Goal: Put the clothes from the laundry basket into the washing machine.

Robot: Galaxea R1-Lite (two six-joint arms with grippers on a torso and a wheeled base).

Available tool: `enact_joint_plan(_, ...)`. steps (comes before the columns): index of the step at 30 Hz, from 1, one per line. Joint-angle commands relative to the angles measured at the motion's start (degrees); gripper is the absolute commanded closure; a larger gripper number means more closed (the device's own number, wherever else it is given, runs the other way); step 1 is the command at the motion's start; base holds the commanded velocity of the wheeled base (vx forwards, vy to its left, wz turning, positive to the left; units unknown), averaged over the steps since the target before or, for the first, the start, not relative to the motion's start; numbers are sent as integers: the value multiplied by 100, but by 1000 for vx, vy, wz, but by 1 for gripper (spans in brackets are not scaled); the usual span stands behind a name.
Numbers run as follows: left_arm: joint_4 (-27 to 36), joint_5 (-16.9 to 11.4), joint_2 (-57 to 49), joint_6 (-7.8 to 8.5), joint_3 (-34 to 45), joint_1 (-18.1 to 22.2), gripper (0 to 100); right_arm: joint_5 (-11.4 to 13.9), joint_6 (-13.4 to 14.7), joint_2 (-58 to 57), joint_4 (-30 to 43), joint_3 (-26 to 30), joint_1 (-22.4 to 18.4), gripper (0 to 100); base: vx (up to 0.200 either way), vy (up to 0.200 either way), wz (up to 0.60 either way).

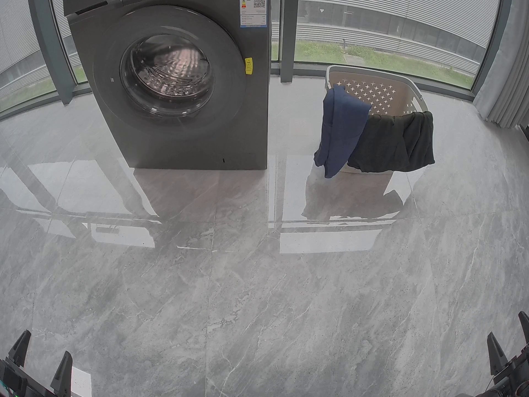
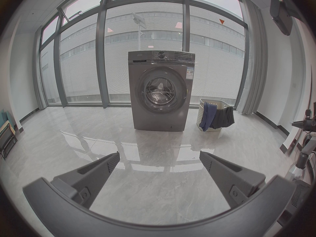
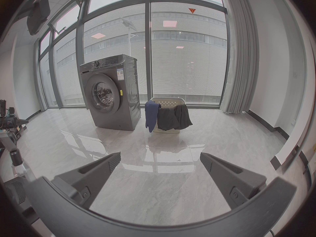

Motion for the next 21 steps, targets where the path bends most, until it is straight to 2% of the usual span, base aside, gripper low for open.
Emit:
enact_joint_plan(1, 0, -4, -48, 5, 84, 1, 0, 2, 3, -5, -4, 101, -7, 0, 200, 0, 0)
enact_joint_plan(13, 0, 5, -48, 14, 84, 1, 0, -24, 21, -5, -4, 92, -7, 0, 200, 0, 0)
enact_joint_plan(21, 0, 31, -57, -48, 84, 1, 0, -33, 21, -5, -4, 92, 2, 0, 0, 0, 0)
